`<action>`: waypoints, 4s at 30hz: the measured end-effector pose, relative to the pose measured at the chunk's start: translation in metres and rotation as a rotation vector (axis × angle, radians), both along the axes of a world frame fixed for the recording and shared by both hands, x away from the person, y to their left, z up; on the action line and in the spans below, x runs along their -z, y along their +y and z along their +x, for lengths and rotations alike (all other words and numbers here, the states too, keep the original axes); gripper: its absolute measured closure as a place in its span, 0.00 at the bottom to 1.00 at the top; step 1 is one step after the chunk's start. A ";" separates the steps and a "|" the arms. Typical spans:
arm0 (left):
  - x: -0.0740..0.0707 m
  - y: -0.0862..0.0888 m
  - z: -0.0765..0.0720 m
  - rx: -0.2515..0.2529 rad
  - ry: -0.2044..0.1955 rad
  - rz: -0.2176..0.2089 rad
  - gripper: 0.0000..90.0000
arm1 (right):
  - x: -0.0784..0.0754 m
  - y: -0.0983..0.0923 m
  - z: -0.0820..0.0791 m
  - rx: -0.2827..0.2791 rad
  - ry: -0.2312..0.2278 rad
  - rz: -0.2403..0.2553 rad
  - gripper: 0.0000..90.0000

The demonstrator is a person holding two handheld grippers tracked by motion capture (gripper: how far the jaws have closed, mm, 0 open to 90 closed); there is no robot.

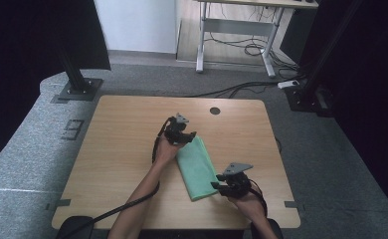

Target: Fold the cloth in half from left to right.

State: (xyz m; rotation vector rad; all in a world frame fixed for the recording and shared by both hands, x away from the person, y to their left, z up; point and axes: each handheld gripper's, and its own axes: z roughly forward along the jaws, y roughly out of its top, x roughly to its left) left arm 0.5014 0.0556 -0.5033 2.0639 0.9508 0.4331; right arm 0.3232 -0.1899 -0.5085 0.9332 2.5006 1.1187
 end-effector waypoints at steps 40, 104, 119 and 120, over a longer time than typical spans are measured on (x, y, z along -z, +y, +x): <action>0.045 0.027 -0.085 0.077 0.101 0.105 0.12 | 0.029 -0.010 0.023 0.085 0.045 -0.123 0.48; 0.038 0.087 -0.100 0.145 0.111 0.064 0.90 | 0.024 0.089 0.101 0.043 0.074 -0.092 0.95; 0.035 0.079 -0.101 0.140 0.086 0.064 0.97 | 0.013 0.073 0.098 0.069 0.057 -0.072 0.94; 0.037 0.079 -0.101 0.138 0.083 0.074 0.95 | 0.016 0.073 0.098 0.071 0.061 -0.078 0.94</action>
